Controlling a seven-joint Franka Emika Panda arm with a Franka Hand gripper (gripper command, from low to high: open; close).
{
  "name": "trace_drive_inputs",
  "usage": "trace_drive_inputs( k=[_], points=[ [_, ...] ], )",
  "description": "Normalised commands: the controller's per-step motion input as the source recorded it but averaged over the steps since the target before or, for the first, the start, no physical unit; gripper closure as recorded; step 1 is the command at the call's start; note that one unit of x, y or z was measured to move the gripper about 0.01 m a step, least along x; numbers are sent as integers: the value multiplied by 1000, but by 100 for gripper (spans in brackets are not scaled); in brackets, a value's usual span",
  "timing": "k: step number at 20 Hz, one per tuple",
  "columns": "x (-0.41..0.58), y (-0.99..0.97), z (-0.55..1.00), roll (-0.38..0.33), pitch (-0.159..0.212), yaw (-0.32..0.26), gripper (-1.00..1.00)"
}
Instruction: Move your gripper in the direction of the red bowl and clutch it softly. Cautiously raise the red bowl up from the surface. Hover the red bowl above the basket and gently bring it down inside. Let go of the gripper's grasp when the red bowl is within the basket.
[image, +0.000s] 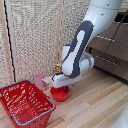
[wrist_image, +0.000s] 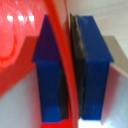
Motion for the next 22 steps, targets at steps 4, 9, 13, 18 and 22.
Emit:
trace_drive_inputs(
  k=[4, 9, 13, 18, 22],
  points=[
    [377, 2, 815, 56, 136, 108, 100],
    [353, 0, 798, 59, 141, 100, 100],
    [374, 7, 806, 61, 138, 104, 100],
    [307, 230, 773, 63, 150, 101, 100],
    [166, 733, 726, 16, 146, 63, 100]
  ],
)
